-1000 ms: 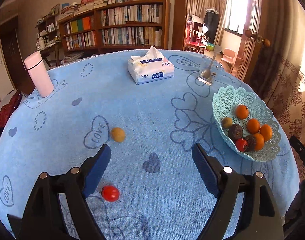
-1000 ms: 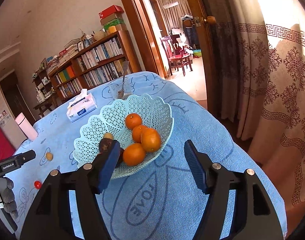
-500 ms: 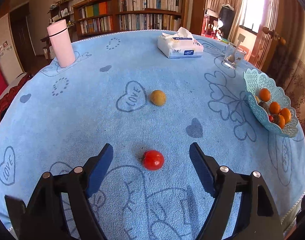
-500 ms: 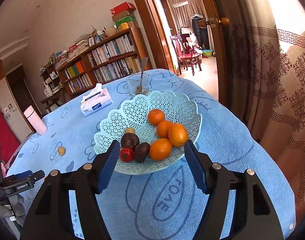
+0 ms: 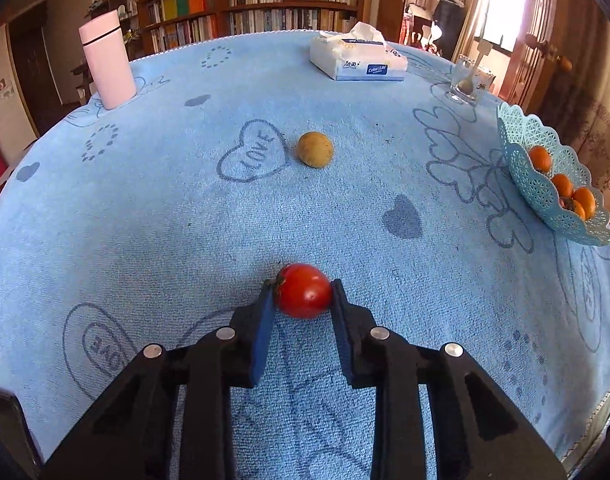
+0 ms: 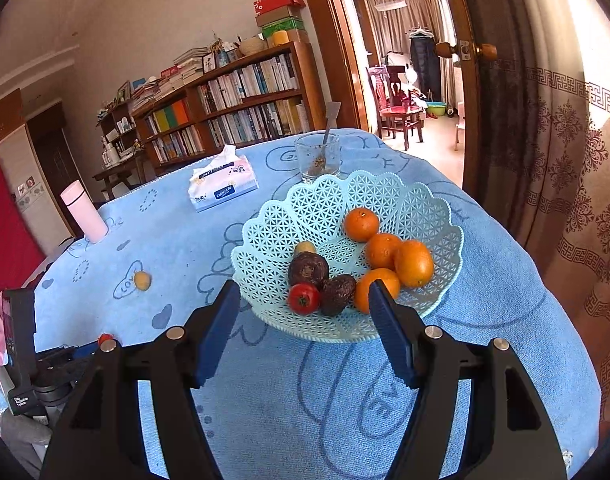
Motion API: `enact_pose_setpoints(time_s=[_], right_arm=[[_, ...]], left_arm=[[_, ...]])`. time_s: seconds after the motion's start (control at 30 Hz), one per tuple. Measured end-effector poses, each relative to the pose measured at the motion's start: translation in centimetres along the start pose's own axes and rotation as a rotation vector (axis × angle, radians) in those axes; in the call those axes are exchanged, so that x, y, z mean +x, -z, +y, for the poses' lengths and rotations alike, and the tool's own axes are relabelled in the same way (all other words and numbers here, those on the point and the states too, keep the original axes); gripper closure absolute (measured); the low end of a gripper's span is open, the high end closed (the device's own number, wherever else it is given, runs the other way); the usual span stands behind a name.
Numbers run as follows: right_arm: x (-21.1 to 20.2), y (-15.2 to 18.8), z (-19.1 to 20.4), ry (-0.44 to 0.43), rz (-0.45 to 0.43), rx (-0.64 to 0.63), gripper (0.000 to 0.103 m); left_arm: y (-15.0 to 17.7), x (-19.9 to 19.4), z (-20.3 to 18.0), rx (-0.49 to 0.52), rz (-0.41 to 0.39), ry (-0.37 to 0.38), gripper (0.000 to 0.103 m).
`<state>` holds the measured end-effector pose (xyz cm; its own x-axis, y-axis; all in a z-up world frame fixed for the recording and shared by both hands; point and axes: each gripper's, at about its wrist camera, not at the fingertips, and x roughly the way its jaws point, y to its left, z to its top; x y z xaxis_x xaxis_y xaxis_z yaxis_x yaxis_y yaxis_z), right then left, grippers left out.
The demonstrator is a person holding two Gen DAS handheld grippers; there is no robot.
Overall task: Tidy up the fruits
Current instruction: 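Grasp the second red tomato with the left tool while the right tool returns to the table, then grasp the small yellow round fruit with the right tool while the left tool holds its tomato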
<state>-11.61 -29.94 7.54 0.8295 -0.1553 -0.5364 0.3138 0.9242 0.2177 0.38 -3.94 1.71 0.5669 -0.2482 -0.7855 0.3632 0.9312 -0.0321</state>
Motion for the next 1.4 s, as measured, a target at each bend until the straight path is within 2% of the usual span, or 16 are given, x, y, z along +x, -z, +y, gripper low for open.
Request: enact_pose_setpoints(time_s=[0.2,0.5,0.77,0.83,1.0,1.23,1.3,1.4], right_arm=[[1.8,-0.4,3.9,-0.072,0.034,-0.066,0.035],[7.7,-0.3,11.7,-0.230,0.176,-0.164,0.035],[12.8,-0.3,17.4,-0.277,0.240,-0.241,0.036],[14.0,-0.2,18.5,-0.272,0.255,-0.257,0.038],[16.7,0.1,20.8,-0.277,0.299,-0.294,0.057],[19.7,0.4,22.3,-0.246,0.341,-0.312,0.067],[20.4,0.6,22.5,-0.233,0.352,-0.320,0.073],[20.4,0.8,22.5,-0.219,0.341,-0.332,0.077]], left_arm=[[-0.2,-1.4,1.6,-0.035,-0.058,-0.029,0.075],[-0.4,-3.5,4.4,-0.108,-0.136,-0.050,0.075],[-0.4,-3.5,6.2,-0.165,-0.154,-0.058,0.075],[-0.4,-3.3,6.7,-0.184,-0.151,-0.048,0.075],[-0.3,-3.1,7.6,-0.220,-0.149,-0.028,0.075],[-0.3,-2.6,8.2,-0.247,-0.142,-0.005,0.075],[-0.3,-2.6,8.4,-0.254,-0.142,-0.002,0.075],[-0.3,-2.6,8.5,-0.258,-0.144,-0.002,0.075]])
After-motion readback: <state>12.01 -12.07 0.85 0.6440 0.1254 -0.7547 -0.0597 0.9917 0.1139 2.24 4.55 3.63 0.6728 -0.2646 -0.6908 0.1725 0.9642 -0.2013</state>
